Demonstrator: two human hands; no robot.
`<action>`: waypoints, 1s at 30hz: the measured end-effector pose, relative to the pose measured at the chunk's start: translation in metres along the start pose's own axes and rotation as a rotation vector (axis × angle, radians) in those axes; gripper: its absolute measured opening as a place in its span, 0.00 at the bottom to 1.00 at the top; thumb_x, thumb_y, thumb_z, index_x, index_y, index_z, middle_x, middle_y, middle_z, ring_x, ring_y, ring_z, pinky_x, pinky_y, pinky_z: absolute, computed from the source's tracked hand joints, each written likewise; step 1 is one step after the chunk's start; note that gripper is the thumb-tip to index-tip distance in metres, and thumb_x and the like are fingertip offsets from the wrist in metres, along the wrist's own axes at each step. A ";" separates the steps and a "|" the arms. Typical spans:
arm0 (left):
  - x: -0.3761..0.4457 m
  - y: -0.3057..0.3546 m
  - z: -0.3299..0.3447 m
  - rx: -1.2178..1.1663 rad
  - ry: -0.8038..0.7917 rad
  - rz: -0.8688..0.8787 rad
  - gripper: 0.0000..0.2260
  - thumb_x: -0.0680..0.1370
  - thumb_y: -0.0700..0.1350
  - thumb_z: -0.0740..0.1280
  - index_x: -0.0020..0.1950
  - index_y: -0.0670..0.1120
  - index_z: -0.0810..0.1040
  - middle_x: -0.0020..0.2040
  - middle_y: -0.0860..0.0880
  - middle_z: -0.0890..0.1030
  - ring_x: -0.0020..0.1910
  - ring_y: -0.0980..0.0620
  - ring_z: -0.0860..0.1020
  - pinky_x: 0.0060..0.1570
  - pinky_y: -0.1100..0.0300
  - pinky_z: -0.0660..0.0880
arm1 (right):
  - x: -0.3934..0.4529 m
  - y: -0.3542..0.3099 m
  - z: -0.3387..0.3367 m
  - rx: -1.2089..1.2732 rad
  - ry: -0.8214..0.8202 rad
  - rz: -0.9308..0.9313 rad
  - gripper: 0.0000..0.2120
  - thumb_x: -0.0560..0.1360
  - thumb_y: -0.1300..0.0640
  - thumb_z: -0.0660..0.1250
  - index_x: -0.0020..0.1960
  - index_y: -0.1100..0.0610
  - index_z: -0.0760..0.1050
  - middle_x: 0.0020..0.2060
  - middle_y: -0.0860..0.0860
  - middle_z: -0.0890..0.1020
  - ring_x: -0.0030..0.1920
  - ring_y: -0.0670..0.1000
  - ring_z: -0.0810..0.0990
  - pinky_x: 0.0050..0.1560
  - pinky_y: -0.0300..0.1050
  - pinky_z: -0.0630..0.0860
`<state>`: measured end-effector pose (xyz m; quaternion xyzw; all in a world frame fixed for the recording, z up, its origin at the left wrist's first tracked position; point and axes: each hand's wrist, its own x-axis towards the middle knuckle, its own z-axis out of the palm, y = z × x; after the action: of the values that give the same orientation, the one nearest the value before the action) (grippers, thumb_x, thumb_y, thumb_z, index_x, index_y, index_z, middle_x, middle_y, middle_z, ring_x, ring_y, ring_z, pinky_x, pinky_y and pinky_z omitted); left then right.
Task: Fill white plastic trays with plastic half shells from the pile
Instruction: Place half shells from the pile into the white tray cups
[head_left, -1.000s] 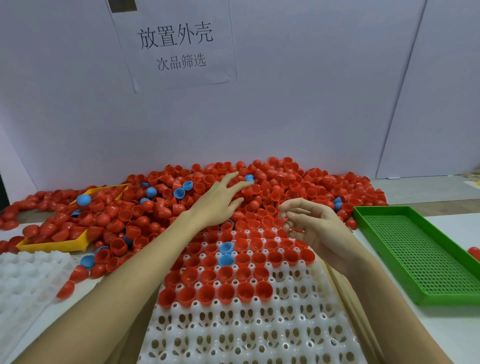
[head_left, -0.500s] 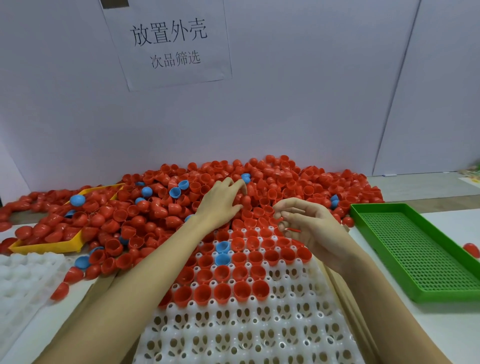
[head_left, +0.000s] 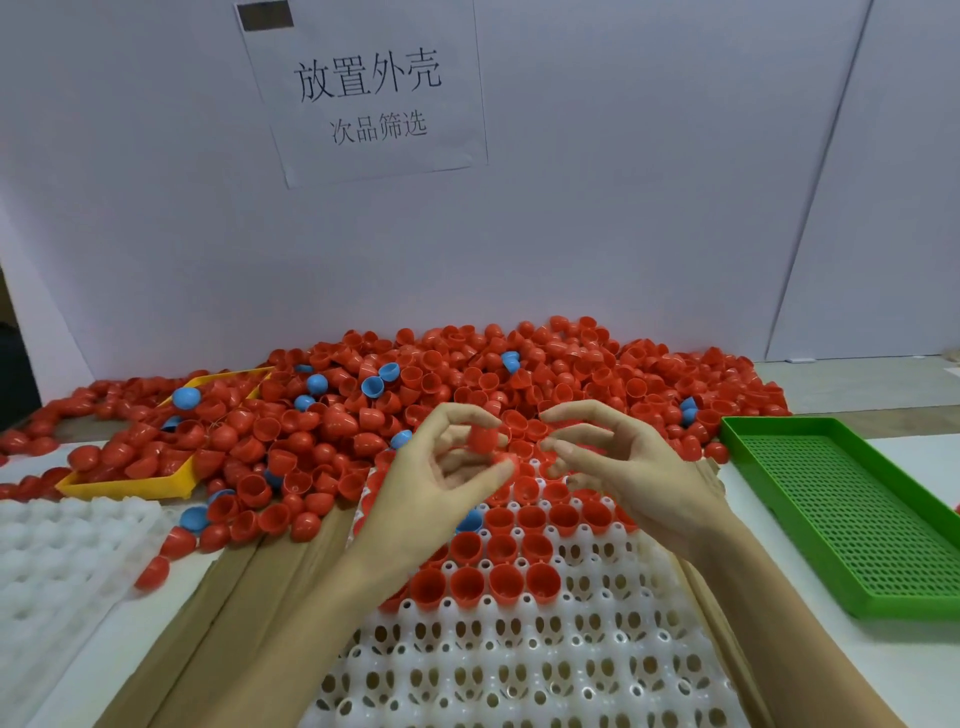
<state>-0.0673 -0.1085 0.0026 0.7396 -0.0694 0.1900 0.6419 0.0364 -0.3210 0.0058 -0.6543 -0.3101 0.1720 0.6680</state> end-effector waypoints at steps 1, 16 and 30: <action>-0.004 0.001 0.001 -0.009 -0.018 0.000 0.17 0.76 0.38 0.77 0.61 0.52 0.79 0.56 0.47 0.84 0.58 0.49 0.84 0.58 0.62 0.79 | -0.001 -0.001 0.003 -0.056 -0.030 -0.026 0.15 0.79 0.55 0.75 0.64 0.47 0.82 0.55 0.54 0.86 0.53 0.55 0.87 0.53 0.44 0.83; -0.018 0.007 -0.007 0.072 -0.025 -0.032 0.22 0.76 0.43 0.76 0.68 0.54 0.79 0.55 0.50 0.86 0.54 0.50 0.85 0.57 0.61 0.80 | -0.004 -0.006 0.027 -0.348 -0.153 -0.130 0.16 0.76 0.55 0.78 0.62 0.47 0.81 0.54 0.49 0.86 0.54 0.53 0.86 0.57 0.57 0.84; -0.026 0.015 -0.004 0.466 -0.013 0.065 0.11 0.79 0.57 0.66 0.49 0.53 0.85 0.32 0.52 0.82 0.30 0.53 0.80 0.34 0.65 0.74 | -0.006 -0.011 0.026 -0.233 -0.091 -0.025 0.17 0.84 0.47 0.64 0.49 0.58 0.85 0.41 0.52 0.86 0.41 0.47 0.83 0.51 0.42 0.81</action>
<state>-0.0967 -0.1106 0.0073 0.8663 -0.0513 0.2167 0.4471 0.0129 -0.3056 0.0146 -0.7150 -0.3662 0.1559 0.5747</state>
